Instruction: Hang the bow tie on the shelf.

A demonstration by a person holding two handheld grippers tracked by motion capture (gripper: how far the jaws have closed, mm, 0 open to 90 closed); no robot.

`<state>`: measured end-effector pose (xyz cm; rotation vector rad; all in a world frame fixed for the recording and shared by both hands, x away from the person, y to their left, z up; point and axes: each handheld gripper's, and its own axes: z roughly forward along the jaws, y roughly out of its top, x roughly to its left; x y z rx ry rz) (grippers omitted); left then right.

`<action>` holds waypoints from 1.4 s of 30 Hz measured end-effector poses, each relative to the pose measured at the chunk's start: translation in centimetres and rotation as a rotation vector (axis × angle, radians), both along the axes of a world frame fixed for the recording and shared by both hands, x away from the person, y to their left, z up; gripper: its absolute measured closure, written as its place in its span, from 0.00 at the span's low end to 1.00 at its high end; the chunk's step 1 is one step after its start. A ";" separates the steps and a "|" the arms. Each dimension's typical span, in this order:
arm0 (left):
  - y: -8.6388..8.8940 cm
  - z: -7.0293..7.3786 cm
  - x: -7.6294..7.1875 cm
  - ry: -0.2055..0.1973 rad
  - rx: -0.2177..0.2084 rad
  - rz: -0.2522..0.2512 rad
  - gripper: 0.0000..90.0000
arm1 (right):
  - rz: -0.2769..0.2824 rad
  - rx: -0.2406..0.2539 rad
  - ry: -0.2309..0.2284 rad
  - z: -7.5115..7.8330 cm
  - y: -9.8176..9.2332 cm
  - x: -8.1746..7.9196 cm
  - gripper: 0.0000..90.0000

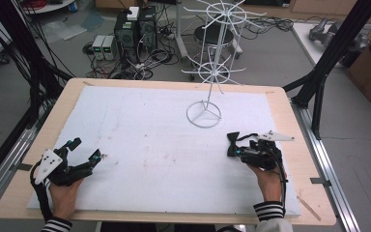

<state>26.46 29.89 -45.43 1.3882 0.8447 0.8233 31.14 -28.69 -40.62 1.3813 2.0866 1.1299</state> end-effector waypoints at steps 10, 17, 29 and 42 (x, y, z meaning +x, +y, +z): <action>0.0 0.0 0.0 0.002 0.001 0.000 0.17 | -0.013 -0.014 0.095 -0.6 -0.1 0.7 0.53; 0.0 0.0 0.0 0.002 0.000 -0.001 0.17 | -0.028 -0.027 0.133 -1.0 0.1 1.2 0.58; 0.0 0.0 0.0 0.002 0.001 -0.001 0.17 | -0.050 -0.013 0.202 -1.6 0.2 1.7 0.66; 0.0 0.0 0.0 0.004 -0.001 -0.002 0.17 | -0.051 -0.054 0.230 -2.6 0.9 2.0 0.87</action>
